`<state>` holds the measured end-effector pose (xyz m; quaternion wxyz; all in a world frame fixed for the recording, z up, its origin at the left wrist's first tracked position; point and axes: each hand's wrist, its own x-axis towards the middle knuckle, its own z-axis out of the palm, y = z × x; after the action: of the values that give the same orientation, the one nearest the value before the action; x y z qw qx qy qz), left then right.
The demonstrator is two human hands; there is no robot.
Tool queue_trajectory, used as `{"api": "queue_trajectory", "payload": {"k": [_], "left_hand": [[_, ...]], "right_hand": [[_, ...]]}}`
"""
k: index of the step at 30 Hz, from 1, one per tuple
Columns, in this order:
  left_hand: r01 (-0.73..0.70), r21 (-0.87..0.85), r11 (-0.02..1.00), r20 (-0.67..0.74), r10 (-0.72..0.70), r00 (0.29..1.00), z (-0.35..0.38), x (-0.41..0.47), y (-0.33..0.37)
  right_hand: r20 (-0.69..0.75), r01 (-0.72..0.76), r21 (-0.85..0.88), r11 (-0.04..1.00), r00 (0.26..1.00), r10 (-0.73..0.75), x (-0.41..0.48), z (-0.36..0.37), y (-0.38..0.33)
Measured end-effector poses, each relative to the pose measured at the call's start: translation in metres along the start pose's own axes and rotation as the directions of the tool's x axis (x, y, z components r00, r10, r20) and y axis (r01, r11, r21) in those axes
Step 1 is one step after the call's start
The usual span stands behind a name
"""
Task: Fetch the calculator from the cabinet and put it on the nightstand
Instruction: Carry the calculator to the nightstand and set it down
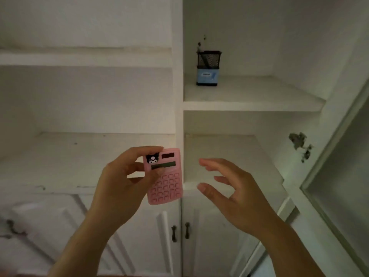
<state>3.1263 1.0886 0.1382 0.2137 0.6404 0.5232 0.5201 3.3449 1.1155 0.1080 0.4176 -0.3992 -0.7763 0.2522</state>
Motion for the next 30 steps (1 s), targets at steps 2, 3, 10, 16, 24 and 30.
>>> {"api": "queue_trajectory", "payload": {"k": [2,3,10,16,24,30], "left_hand": [[0.087,0.005,0.996,-0.040,-0.087,0.995,-0.002,-0.026,-0.012],[0.128,0.018,0.992,-0.069,-0.127,0.990,-0.001,-0.039,-0.018],[0.369,0.100,0.924,-0.254,-0.335,0.907,-0.014,-0.138,-0.035],[0.507,0.041,0.861,-0.452,-0.437,0.778,-0.036,-0.236,-0.030],[0.647,-0.055,0.761,-0.664,-0.511,0.545,-0.089,-0.358,-0.018],[0.691,-0.093,0.717,-0.783,-0.481,0.393,-0.166,-0.454,-0.007]], "right_hand": [[0.107,-0.012,-0.008,1.000,0.994,0.013,-0.010,0.016,0.002],[0.168,-0.017,-0.018,1.000,0.986,0.019,-0.015,0.024,0.003],[0.460,0.024,0.037,0.999,0.887,-0.039,-0.041,0.083,-0.008],[0.683,0.070,0.173,0.982,0.710,-0.171,-0.082,0.140,-0.024],[0.804,0.217,0.328,0.919,0.447,-0.392,-0.127,0.235,-0.110],[0.815,0.316,0.442,0.840,0.249,-0.523,-0.177,0.326,-0.202]]}}
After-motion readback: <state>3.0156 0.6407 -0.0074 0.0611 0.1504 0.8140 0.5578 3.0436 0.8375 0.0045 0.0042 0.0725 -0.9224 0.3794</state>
